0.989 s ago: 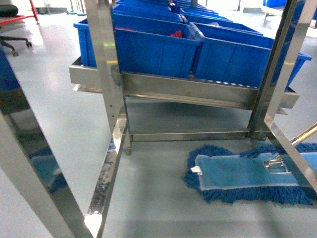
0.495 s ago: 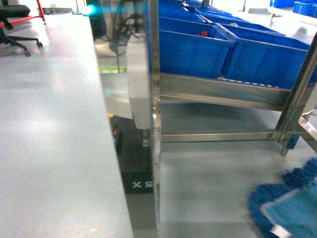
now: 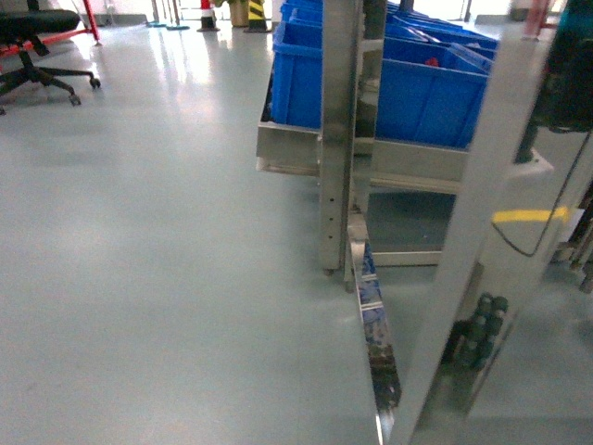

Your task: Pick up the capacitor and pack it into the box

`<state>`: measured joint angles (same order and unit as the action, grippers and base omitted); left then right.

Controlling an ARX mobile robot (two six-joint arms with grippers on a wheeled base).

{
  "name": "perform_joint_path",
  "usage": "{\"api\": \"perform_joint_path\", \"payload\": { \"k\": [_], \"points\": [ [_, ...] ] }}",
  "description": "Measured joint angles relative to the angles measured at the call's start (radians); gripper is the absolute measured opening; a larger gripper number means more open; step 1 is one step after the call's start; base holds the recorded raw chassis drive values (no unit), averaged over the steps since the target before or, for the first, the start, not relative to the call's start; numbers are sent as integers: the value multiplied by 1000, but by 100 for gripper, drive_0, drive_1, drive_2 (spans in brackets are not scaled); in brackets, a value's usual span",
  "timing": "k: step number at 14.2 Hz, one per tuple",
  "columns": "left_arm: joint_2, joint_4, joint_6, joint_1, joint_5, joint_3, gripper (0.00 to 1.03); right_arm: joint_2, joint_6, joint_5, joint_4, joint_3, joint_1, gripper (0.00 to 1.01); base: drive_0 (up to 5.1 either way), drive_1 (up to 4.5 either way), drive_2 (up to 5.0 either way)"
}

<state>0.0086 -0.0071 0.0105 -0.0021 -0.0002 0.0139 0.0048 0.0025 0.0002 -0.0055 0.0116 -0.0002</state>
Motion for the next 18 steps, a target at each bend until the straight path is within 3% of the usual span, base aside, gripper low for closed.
{"api": "perform_joint_path", "payload": {
  "k": [18],
  "points": [
    [0,0,0,0,0,0,44,0,0,0,0,0,0,98,-494,242,242]
  ]
}}
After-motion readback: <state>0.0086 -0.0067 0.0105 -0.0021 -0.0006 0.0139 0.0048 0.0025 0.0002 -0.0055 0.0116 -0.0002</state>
